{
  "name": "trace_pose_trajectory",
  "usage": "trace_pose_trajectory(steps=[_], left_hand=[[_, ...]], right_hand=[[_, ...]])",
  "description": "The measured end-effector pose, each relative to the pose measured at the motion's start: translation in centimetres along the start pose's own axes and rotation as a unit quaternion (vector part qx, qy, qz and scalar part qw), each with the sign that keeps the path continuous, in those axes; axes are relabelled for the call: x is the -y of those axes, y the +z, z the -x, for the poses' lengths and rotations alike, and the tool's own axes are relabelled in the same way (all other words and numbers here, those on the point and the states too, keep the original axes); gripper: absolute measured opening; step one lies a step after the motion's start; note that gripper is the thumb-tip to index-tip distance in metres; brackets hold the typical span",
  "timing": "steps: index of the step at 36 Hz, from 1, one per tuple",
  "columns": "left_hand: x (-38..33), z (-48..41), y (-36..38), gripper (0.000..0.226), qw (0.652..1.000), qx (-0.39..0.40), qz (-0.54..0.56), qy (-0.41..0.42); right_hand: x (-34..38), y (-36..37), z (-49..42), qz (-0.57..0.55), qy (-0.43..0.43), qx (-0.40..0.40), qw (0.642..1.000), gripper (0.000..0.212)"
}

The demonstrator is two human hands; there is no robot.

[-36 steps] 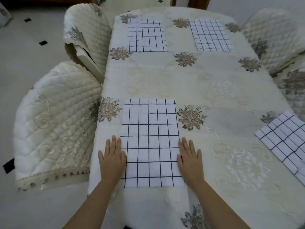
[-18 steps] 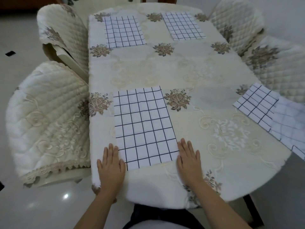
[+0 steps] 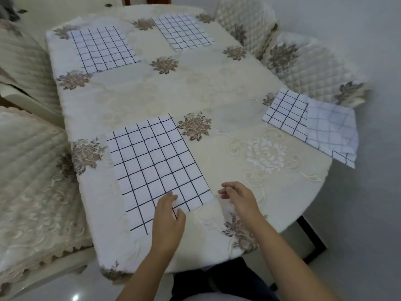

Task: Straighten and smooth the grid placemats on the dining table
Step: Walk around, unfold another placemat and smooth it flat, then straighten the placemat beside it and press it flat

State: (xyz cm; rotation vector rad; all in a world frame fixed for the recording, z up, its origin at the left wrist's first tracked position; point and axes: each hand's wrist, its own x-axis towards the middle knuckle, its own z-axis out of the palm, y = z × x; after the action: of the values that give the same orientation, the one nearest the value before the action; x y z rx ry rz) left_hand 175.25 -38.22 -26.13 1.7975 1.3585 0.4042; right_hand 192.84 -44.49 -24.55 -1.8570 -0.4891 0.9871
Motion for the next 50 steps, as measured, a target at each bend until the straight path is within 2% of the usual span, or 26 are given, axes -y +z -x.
trace_pose_trajectory(steps=[7, 16, 20, 23, 26, 30, 34, 37, 41, 44, 50], left_hand=[[-4.4, -0.1, 3.2, 0.027, 0.994, 0.103, 0.028, 0.016], [-10.0, -2.4, 8.9, 0.022, 0.988, 0.148, 0.025, 0.02], [-14.5, -4.8, 13.5, 0.023, 0.99, 0.139, 0.025, 0.02], [-18.7, -6.2, 17.4, 0.021, 0.989, 0.135, 0.056, 0.005], [-22.4, -7.3, 21.2, 0.021, 0.981, 0.166, 0.098, -0.012], [-26.7, -9.0, 26.3, 0.023, 0.97, 0.211, 0.117, -0.025], [-28.9, -9.7, 29.5, 0.019, 0.961, 0.24, 0.122, -0.068], [-29.3, -10.1, 30.7, 0.019, 0.96, 0.248, 0.098, -0.089], [-29.6, -10.7, 31.4, 0.026, 0.956, 0.253, 0.091, -0.117], [-29.8, -11.1, 31.6, 0.028, 0.952, 0.253, 0.103, -0.141], [-29.7, -11.5, 31.3, 0.033, 0.937, 0.255, 0.14, -0.193]], right_hand=[[0.0, -2.6, -0.6, -0.055, 0.006, -0.021, 0.998, 0.02], [0.4, -9.9, -4.8, -0.101, -0.001, -0.047, 0.994, 0.021], [0.8, -15.4, -8.6, -0.095, -0.011, -0.063, 0.993, 0.023], [1.3, -20.3, -11.4, -0.068, -0.01, -0.08, 0.994, 0.024], [1.7, -24.5, -13.6, -0.023, -0.014, -0.114, 0.993, 0.02], [1.4, -30.3, -16.6, 0.124, -0.033, -0.161, 0.979, 0.02], [0.5, -34.6, -19.8, 0.311, -0.027, -0.169, 0.935, 0.052], [-0.3, -36.3, -21.5, 0.383, 0.017, -0.113, 0.917, 0.079], [-1.0, -36.9, -22.7, 0.421, 0.036, -0.065, 0.904, 0.094], [-1.0, -36.7, -22.8, 0.397, 0.04, -0.052, 0.916, 0.097], [-0.2, -36.9, -23.0, 0.36, 0.041, -0.098, 0.927, 0.084]])
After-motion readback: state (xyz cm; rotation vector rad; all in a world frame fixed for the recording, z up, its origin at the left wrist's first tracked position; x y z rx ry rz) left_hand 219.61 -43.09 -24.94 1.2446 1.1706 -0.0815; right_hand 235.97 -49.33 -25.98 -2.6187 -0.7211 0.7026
